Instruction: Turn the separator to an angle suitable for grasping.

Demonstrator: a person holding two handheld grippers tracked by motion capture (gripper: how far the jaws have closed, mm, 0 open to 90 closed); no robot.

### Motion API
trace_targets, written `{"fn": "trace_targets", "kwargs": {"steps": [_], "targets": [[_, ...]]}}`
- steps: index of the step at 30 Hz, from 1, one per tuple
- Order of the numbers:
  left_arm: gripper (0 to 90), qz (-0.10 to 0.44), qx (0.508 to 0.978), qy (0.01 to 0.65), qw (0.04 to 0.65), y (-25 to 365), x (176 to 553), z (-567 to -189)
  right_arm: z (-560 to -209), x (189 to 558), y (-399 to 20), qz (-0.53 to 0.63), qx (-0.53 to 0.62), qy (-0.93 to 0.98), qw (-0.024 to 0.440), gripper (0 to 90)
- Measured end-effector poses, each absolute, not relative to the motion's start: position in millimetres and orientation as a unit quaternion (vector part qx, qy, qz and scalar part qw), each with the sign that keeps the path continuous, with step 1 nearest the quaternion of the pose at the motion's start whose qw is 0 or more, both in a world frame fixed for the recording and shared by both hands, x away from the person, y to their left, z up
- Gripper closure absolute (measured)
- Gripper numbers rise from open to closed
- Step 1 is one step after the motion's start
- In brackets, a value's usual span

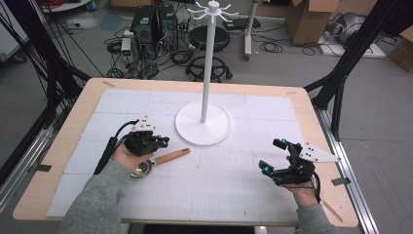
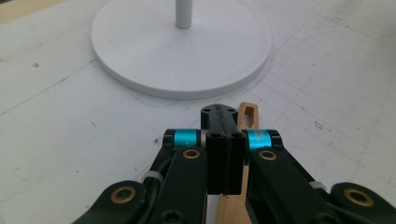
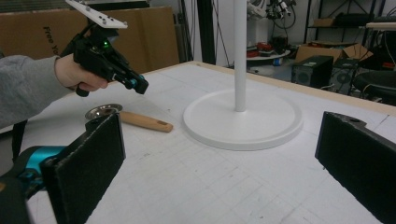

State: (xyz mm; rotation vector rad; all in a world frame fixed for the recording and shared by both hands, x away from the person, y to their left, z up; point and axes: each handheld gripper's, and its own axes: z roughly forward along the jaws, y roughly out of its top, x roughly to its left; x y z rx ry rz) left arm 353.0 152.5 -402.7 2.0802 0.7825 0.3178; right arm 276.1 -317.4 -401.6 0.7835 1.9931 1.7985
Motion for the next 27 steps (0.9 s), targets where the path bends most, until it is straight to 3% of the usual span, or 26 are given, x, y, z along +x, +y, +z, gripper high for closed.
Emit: {"fn": "trace_targets", "kwargs": {"steps": [27], "targets": [[89.8, 0.097, 0.855, 0.341, 0.379, 121.1, 375.6, -435.2, -401.0, 276.6, -317.8, 0.635, 0.274, 0.703, 0.167, 0.7]]}}
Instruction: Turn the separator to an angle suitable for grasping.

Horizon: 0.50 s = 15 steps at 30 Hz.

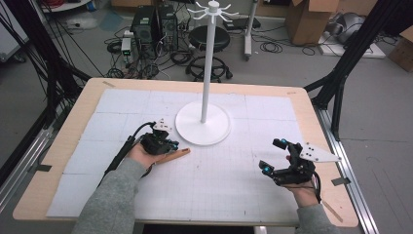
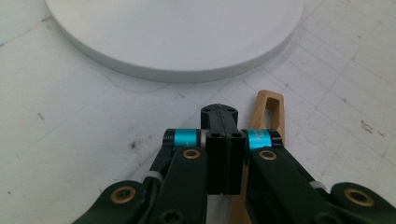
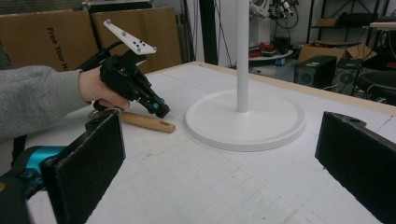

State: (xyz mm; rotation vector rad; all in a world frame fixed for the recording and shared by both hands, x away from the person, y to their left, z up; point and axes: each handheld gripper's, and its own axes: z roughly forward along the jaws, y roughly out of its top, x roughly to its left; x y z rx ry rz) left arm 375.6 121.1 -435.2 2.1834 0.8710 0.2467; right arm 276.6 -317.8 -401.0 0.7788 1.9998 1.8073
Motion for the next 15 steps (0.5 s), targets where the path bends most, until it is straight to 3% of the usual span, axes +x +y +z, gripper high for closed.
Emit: {"fn": "trace_targets", "kwargs": {"steps": [15], "targets": [[89.9, 0.08, 0.861, 0.332, 0.376, 120.0, 376.2, -439.3, -400.8, 276.1, -316.3, 0.637, 0.27, 0.703, 0.165, 0.7]]}}
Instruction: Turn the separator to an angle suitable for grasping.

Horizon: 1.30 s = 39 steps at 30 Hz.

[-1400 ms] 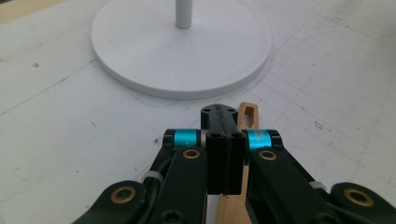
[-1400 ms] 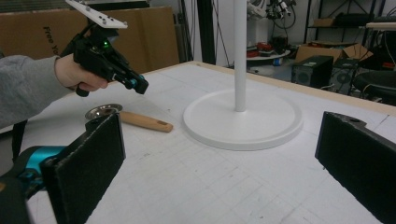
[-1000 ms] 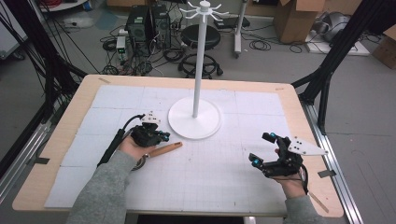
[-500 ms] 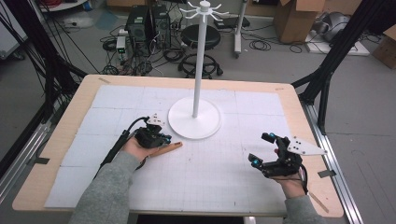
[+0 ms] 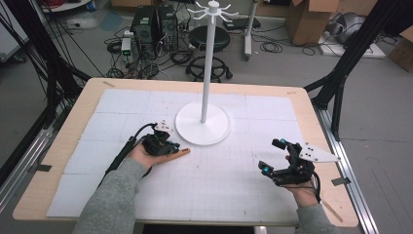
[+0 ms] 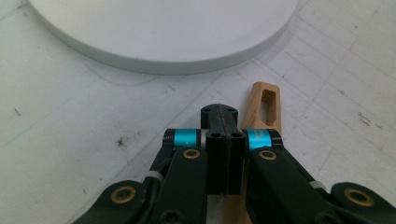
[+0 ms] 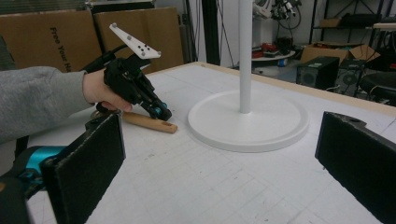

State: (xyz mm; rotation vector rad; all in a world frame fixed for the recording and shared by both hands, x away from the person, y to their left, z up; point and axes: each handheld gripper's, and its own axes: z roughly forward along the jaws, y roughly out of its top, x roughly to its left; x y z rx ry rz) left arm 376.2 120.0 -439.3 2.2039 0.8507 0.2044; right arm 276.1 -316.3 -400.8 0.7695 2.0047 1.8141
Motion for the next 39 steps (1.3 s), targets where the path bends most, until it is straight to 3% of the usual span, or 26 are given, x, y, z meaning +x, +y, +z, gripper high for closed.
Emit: {"fn": "trace_targets", "kwargs": {"steps": [39], "targets": [[89.9, 0.074, 0.904, 0.255, 0.335, 107.2, 347.9, -432.6, -402.7, 276.6, -316.1, 0.63, 0.271, 0.71, 0.162, 0.7]]}}
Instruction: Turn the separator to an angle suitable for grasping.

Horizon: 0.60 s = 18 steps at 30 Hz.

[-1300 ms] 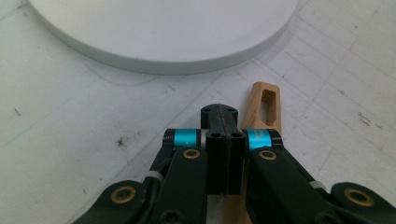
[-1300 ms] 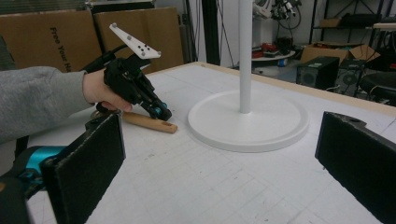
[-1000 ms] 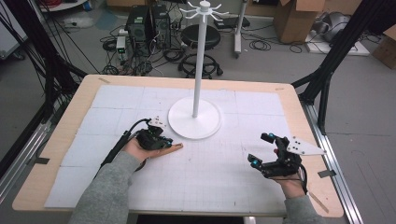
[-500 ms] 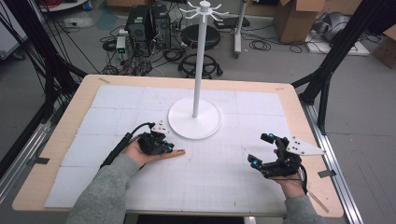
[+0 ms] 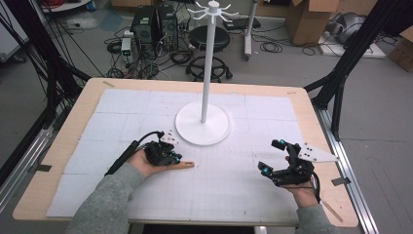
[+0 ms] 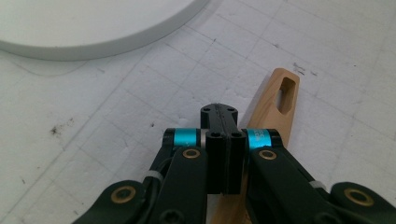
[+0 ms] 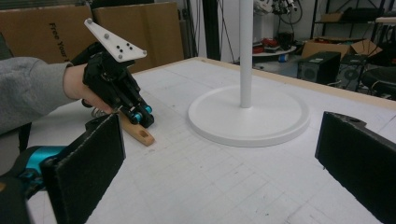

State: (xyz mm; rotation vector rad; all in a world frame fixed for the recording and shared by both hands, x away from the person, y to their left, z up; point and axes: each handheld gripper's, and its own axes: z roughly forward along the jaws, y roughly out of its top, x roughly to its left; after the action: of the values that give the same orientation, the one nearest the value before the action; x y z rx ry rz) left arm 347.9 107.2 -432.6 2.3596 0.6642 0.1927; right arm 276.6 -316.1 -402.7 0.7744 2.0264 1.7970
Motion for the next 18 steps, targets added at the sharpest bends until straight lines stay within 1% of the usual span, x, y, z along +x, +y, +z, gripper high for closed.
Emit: {"fn": "trace_targets", "kwargs": {"steps": [5, 8, 11, 12, 14, 18], "targets": [[89.7, 0.071, 0.902, 0.258, 0.339, 107.4, 348.5, -432.3, -402.9, 276.4, -315.4, 0.63, 0.272, 0.71, 0.16, 0.6], [89.5, 0.083, 0.899, 0.251, 0.349, 109.1, 348.9, -429.2, -403.1, 277.0, -316.0, 0.629, 0.271, 0.71, 0.162, 0.6], [89.5, 0.086, 0.888, 0.259, 0.371, 113.1, 348.4, -423.0, -403.1, 277.0, -316.1, 0.63, 0.271, 0.71, 0.162, 0.6], [88.9, 0.087, 0.885, 0.26, 0.377, 115.1, 348.1, -420.9, -403.1, 276.9, -316.3, 0.63, 0.271, 0.71, 0.162, 0.7], [83.6, 0.087, 0.885, 0.254, 0.38, 120.6, 346.0, -414.5, -403.2, 276.8, -316.3, 0.63, 0.272, 0.709, 0.161, 0.6], [78.9, 0.083, 0.885, 0.247, 0.386, 125.6, 341.7, -406.6, -403.4, 277.5, -316.5, 0.63, 0.273, 0.709, 0.16, 0.6]]}}
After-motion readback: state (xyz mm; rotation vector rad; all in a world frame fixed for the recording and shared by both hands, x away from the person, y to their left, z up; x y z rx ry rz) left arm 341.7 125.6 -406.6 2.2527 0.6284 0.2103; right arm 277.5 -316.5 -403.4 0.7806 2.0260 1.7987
